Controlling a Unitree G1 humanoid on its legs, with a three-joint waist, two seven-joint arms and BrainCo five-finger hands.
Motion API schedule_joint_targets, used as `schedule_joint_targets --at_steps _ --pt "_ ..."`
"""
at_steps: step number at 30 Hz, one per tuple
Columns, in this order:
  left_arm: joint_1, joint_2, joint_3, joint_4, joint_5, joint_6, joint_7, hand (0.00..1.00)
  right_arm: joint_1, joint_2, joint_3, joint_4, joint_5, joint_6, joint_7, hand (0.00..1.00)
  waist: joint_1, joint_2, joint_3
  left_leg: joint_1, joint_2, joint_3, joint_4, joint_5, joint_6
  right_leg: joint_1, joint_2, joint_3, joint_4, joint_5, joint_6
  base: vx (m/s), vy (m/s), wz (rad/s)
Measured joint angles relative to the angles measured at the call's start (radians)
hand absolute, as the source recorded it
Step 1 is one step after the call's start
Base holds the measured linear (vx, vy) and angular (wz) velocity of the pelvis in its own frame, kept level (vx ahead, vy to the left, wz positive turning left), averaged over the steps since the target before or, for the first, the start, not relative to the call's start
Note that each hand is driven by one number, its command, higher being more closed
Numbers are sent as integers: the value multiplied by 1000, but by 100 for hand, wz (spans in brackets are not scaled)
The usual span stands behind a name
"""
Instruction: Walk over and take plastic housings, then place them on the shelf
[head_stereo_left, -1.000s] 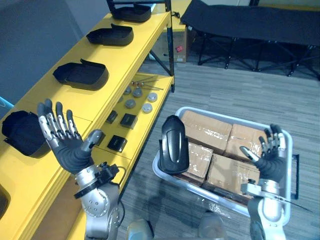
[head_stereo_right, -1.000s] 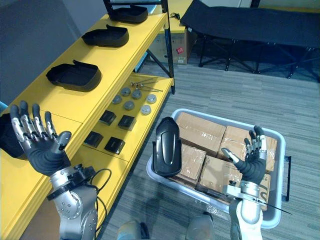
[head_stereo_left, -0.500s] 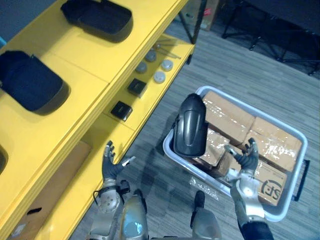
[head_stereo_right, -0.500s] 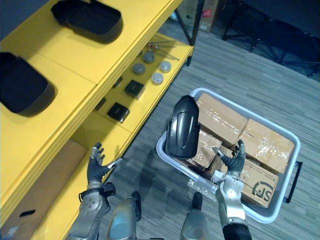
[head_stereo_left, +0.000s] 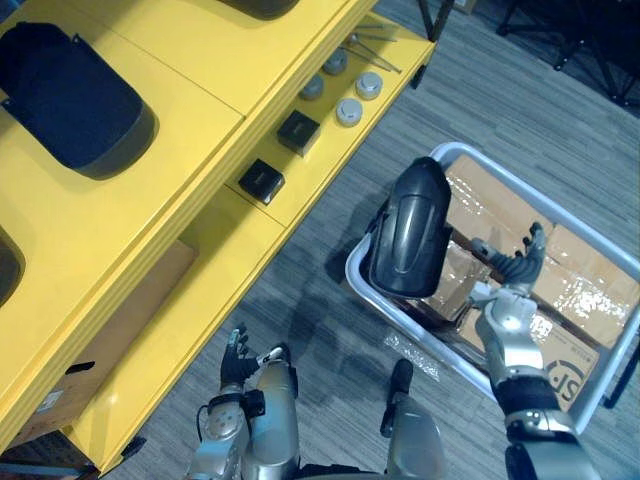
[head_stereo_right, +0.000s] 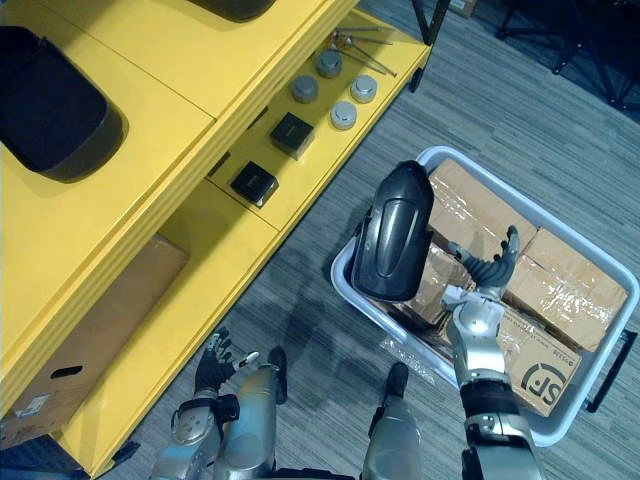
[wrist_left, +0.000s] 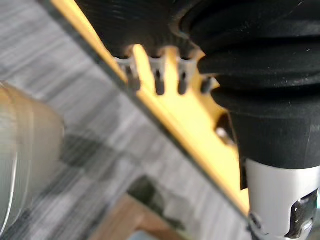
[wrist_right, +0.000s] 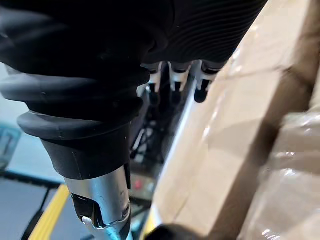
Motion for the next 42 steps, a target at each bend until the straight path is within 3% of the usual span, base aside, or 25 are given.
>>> schedule_joint_targets --at_steps 3,9,12,17,18,23,28,31,40,42 --pt "-1 -1 0 5 0 0 -11 0 -48 -27 17 62 -11 34 34 0 15 8 5 -3 -5 -3 -1 2 2 -1 -5 -3 1 0 0 -4 1 9" --pt "-22 -2 -2 33 -31 -1 -22 0 -145 -73 62 184 -37 58 104 0 27 44 23 -36 -18 -25 -2 19 7 -26 -14 -28 20 0 0 -23 1 10" --pt "-33 -3 -22 44 -31 -1 -29 0 -168 -90 79 222 -37 62 121 0 47 48 28 -54 -19 -27 -1 26 7 -48 -15 -29 33 0 0 -33 -2 5" --pt "-33 -9 -42 68 -37 -1 -28 0 -186 -98 104 222 -69 108 137 0 47 49 28 -66 -25 -26 3 29 10 -65 -24 -30 48 0 0 -13 6 2" --pt "-34 -9 -42 71 -38 -1 -27 0 -186 -98 105 217 -76 115 137 100 45 49 28 -69 -26 -25 5 29 10 -68 -25 -30 50 0 0 0 0 0" --pt "-45 -10 -43 72 -69 0 -22 0 -184 -97 120 207 -120 145 132 100 45 49 28 -83 -25 -26 15 29 10 -81 -26 -30 60 -1 0 0 0 0" --pt "-76 -10 -63 84 -76 3 -8 0 -187 -77 128 251 -200 262 140 100 44 49 28 -82 -25 -24 12 31 12 -86 -29 -28 71 -2 0 0 0 0" --pt "-95 -12 -84 106 -79 5 5 0 -225 -66 139 307 -277 305 139 100 46 49 28 -82 -27 -25 7 35 12 -86 -30 -30 72 -2 0 -1 1 1" --pt "-151 -37 -121 139 -81 11 19 0 -367 -92 158 571 -361 308 159 100 71 60 22 -60 -59 -62 -68 94 6 -77 -56 -86 103 -25 -7 -3 -15 19" --pt "-153 -41 -130 144 -106 11 19 0 -375 -103 157 605 -388 328 159 100 73 63 22 -59 -71 -80 -82 107 6 -78 -70 -107 130 -43 -7 -42 -6 30"
